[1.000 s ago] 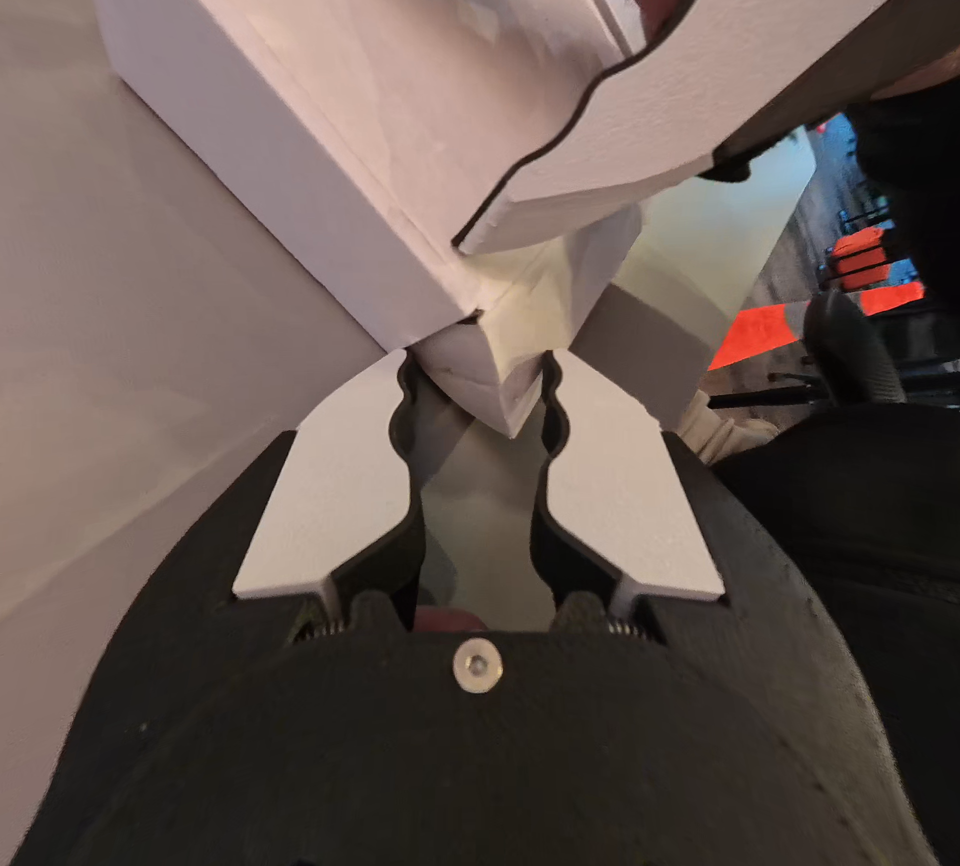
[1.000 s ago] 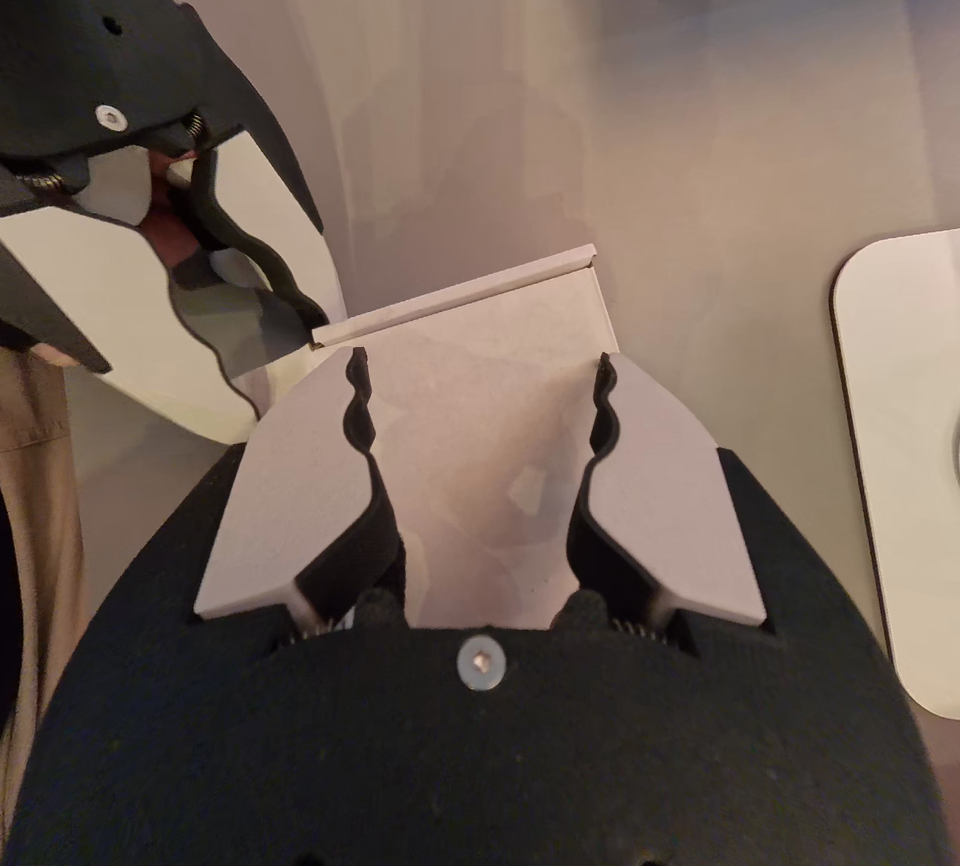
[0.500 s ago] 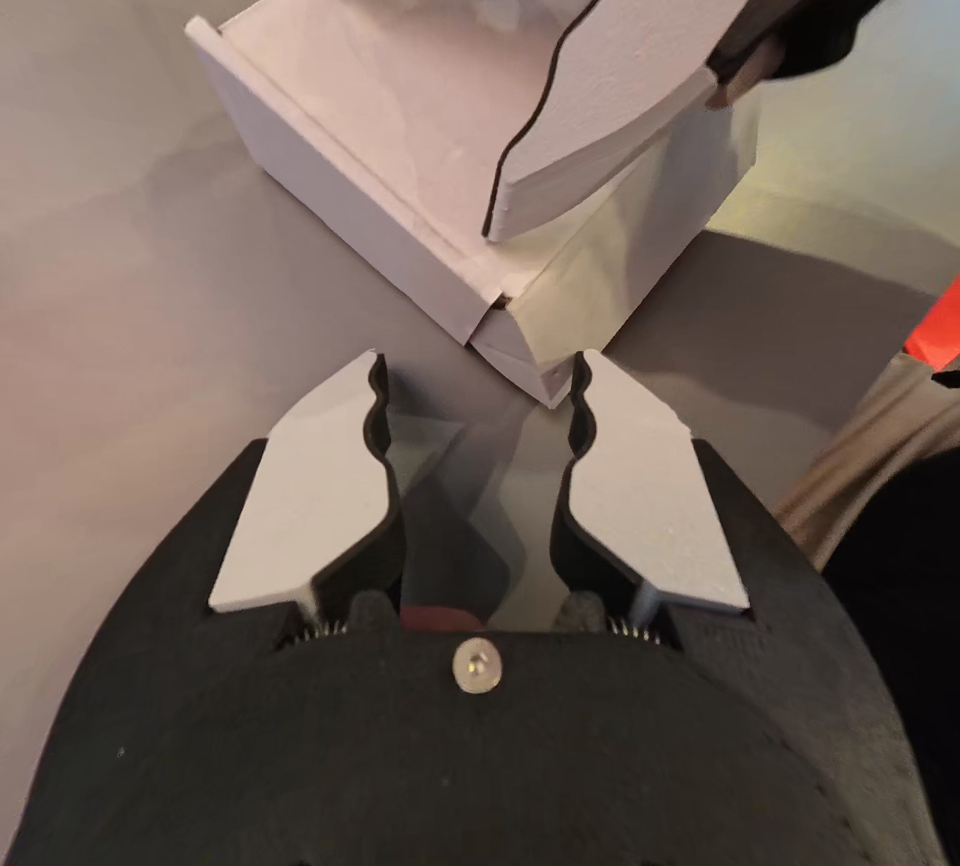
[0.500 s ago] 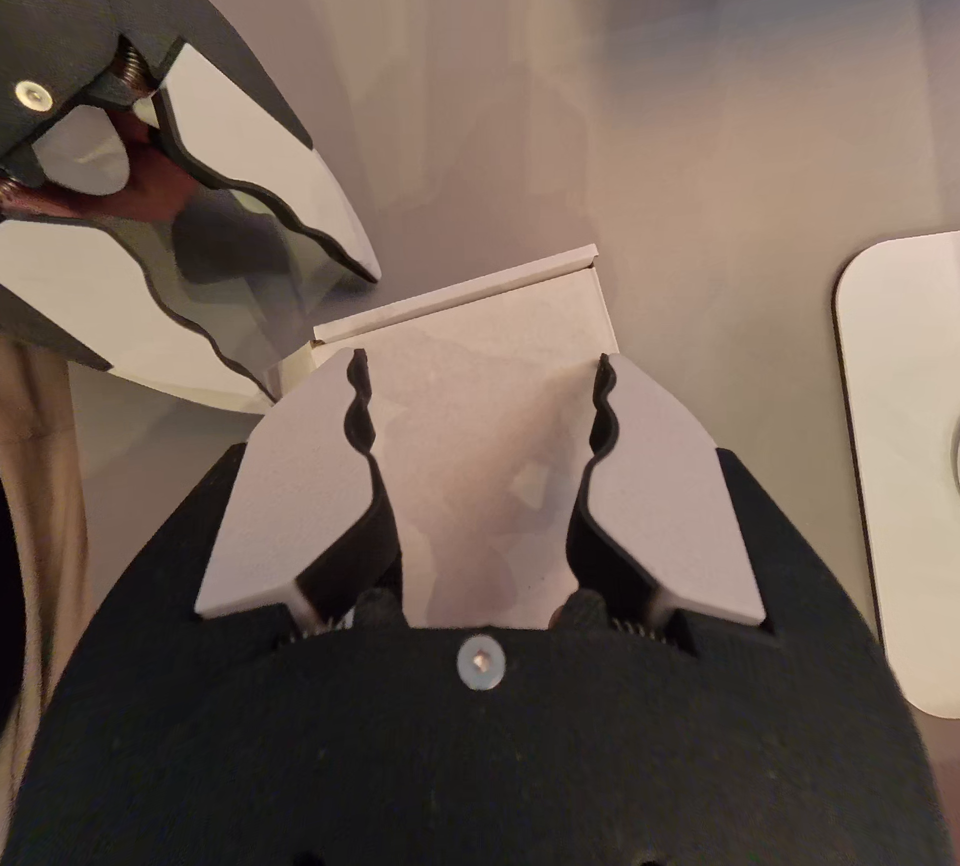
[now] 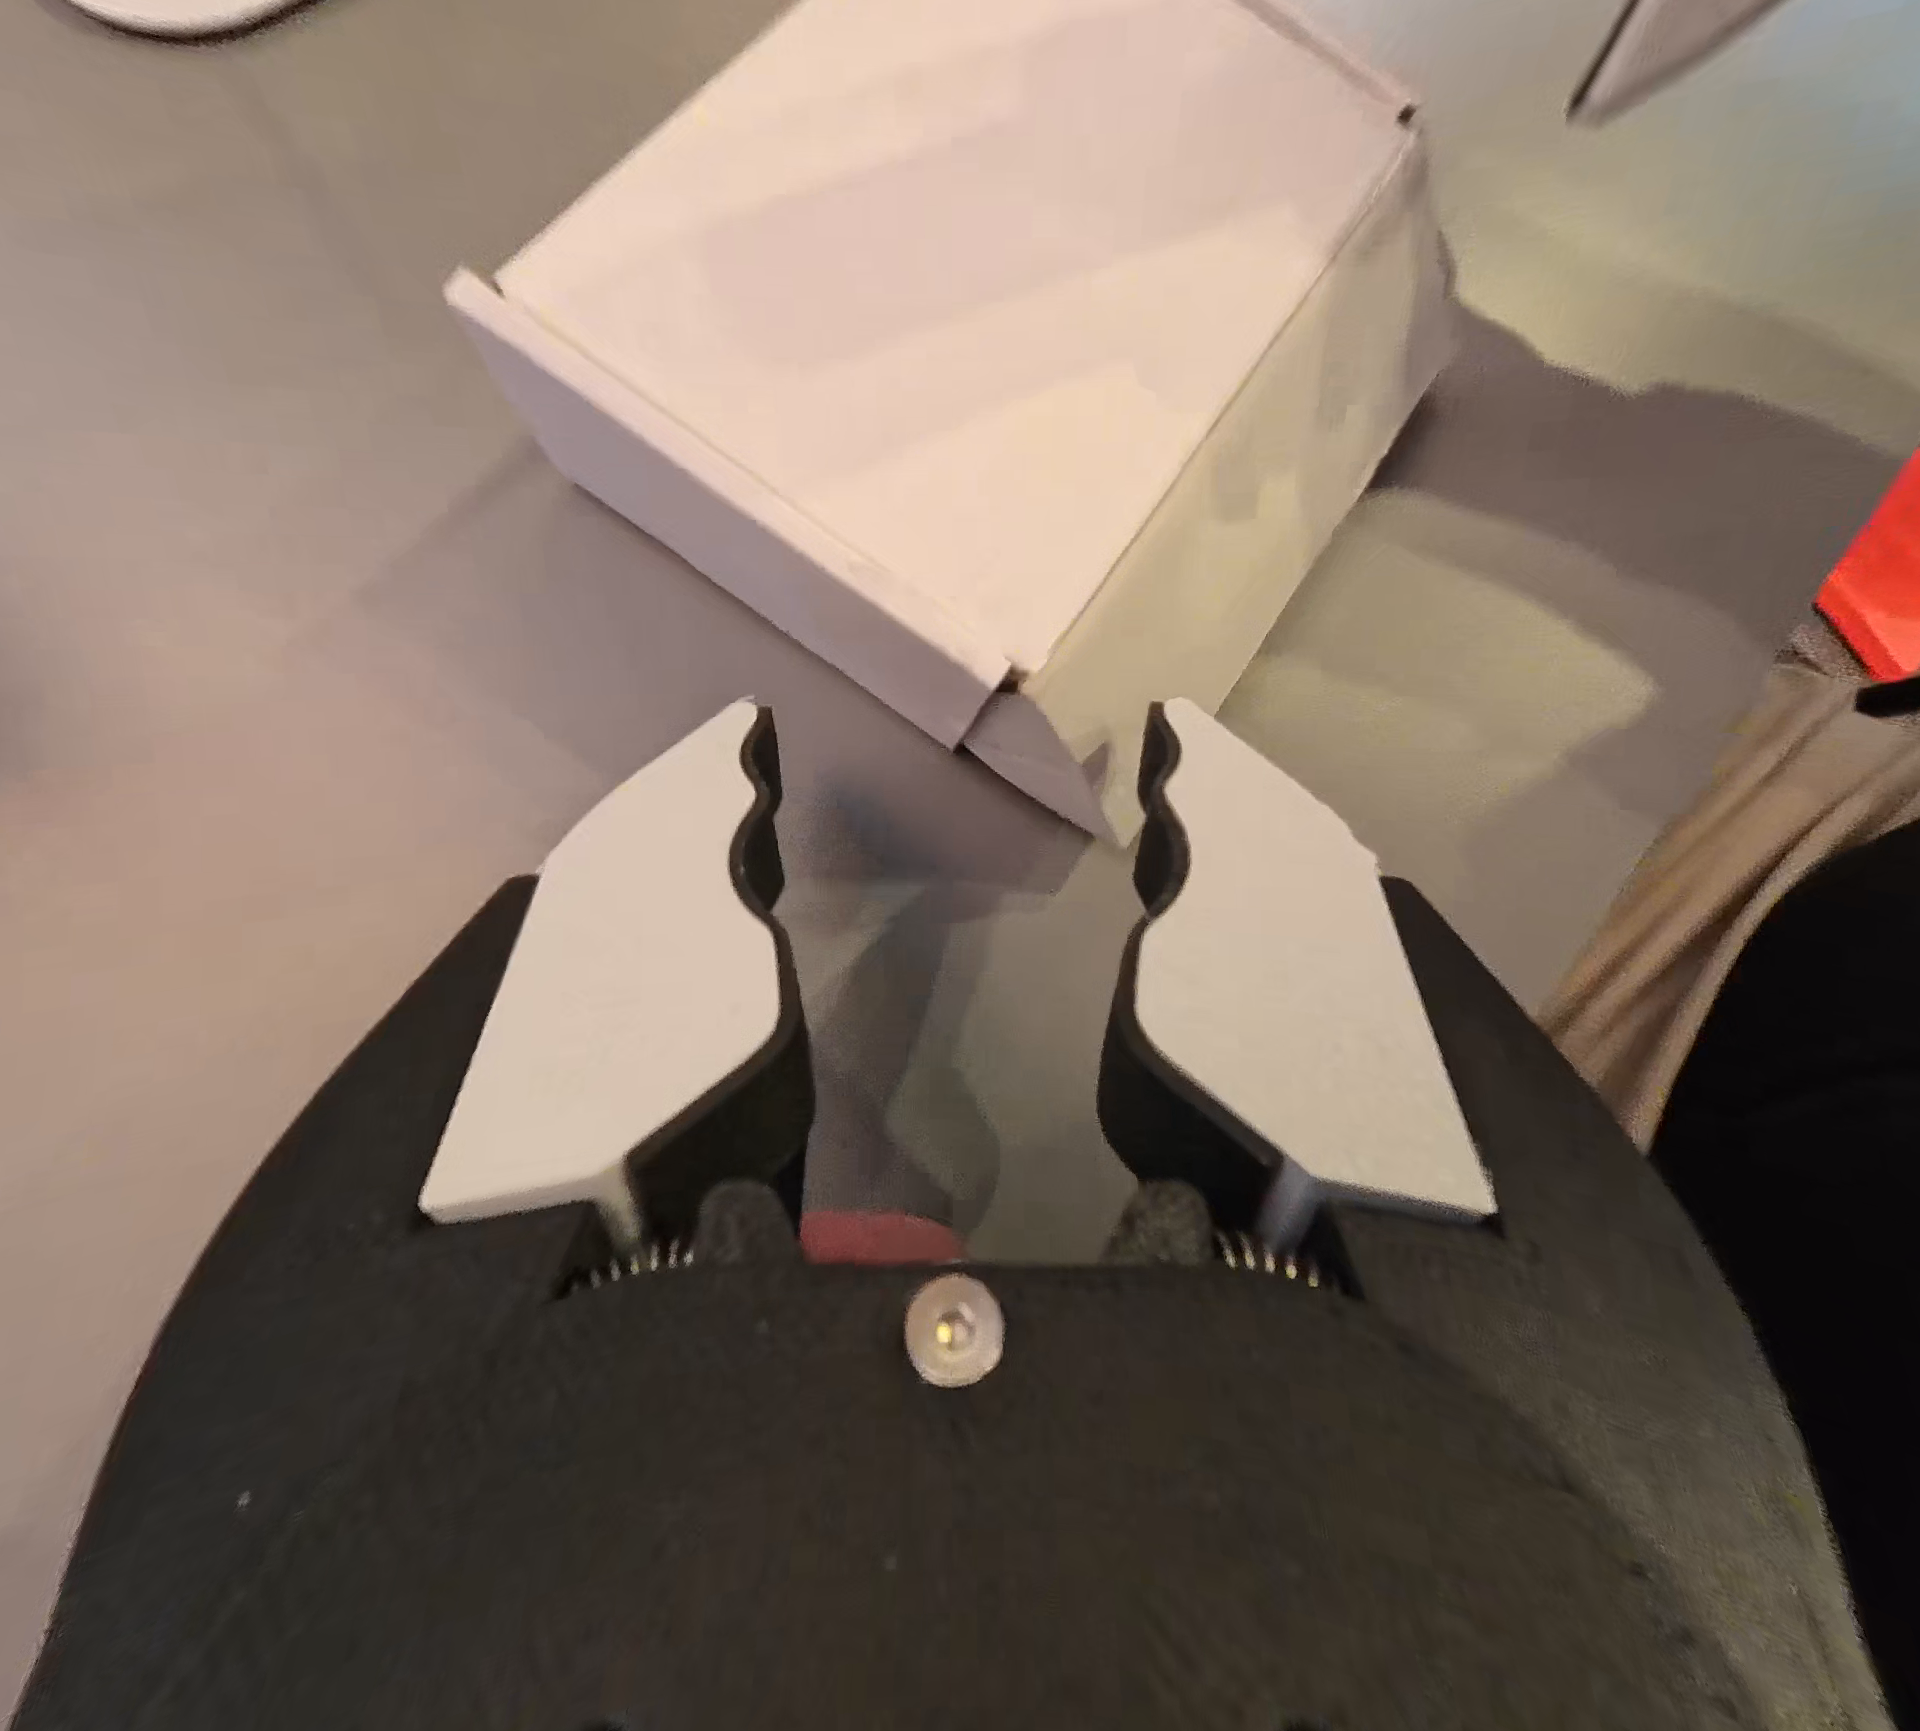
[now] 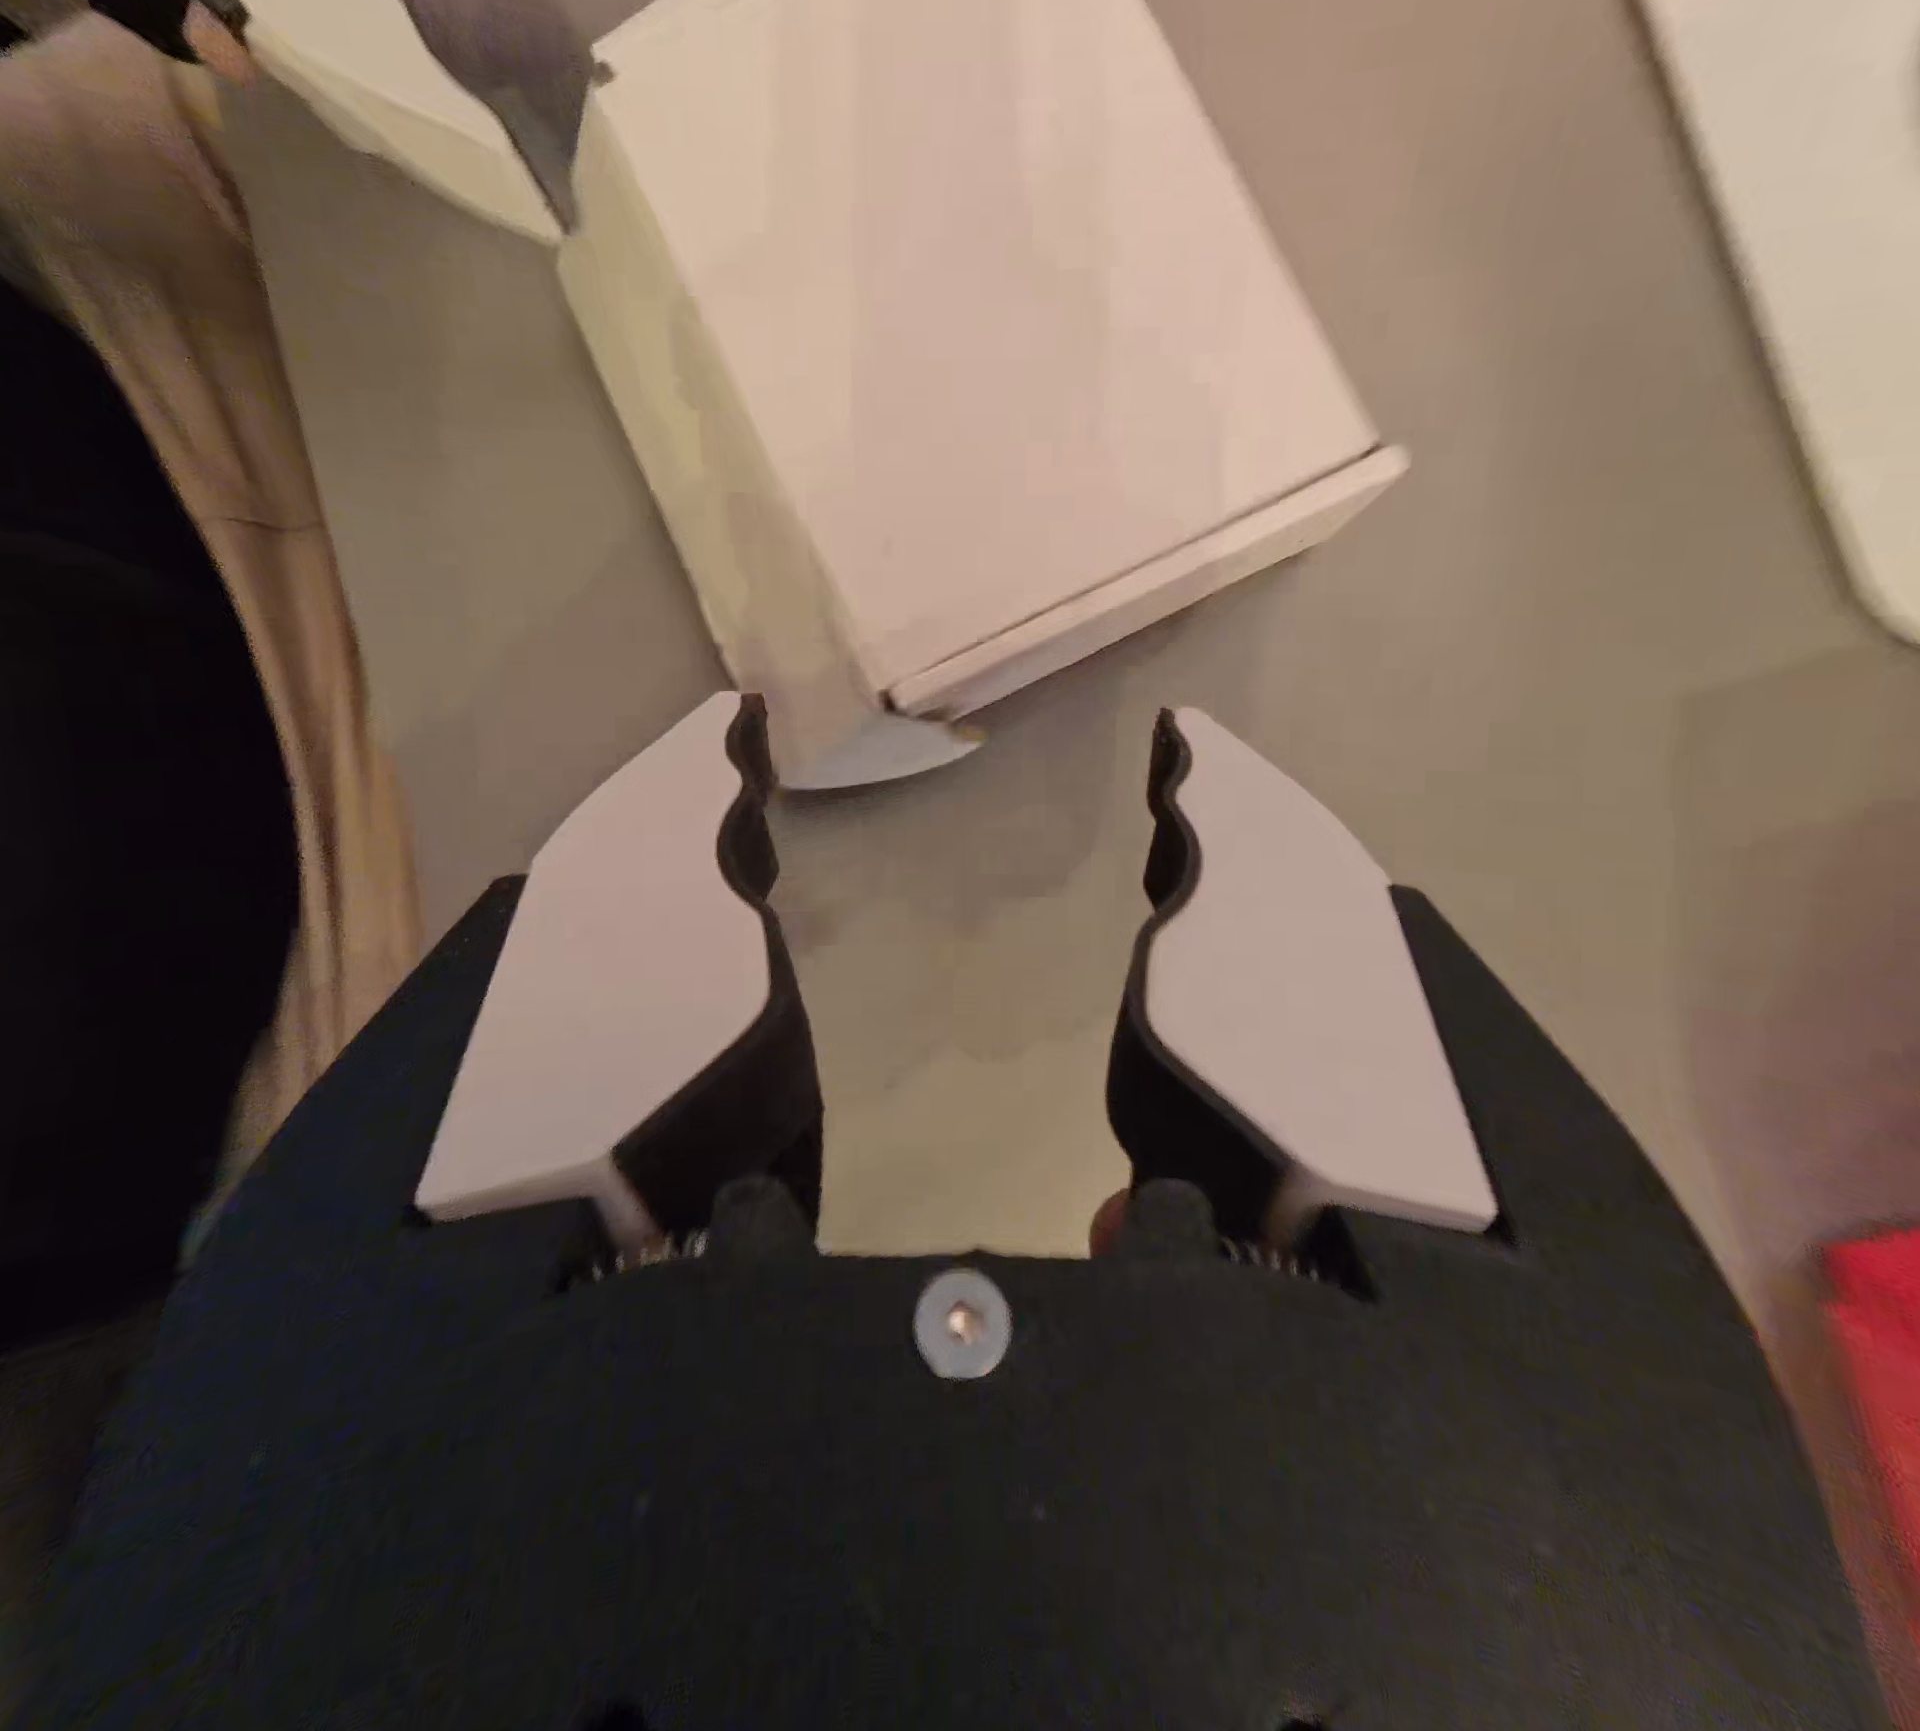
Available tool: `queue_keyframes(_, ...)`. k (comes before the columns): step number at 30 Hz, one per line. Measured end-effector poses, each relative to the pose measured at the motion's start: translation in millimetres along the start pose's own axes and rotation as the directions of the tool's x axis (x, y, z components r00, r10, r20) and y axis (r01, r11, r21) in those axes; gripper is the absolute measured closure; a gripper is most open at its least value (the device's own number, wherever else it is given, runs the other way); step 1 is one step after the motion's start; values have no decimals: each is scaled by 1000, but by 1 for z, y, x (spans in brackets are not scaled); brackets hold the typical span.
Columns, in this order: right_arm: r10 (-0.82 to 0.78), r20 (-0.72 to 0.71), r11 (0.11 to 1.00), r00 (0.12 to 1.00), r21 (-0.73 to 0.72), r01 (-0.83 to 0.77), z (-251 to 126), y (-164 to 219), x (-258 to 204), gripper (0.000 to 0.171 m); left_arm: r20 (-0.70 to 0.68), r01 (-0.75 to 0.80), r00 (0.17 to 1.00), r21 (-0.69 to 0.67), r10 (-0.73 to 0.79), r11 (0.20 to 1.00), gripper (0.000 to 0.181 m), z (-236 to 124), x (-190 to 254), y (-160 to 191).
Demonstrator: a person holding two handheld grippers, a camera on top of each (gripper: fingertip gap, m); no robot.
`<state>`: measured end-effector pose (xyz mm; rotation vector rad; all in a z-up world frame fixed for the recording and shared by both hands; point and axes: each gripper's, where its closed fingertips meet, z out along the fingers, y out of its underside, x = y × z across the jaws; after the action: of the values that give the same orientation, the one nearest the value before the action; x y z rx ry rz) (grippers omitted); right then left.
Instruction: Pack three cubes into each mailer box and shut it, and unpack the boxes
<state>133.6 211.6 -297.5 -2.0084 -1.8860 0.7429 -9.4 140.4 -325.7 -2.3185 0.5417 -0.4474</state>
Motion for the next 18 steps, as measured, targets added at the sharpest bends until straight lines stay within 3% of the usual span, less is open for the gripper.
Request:
queue_keyframes(8,146,58,989,988,-35,-144,47,28,-26,110,-8,-3,1000,-18,3,1000,120,16,11,-6)
queue_keyframes(18,310,110,950,944,14,-313,50,24,-33,125,10,67,998,7,-67,998,123,19,11,-4)
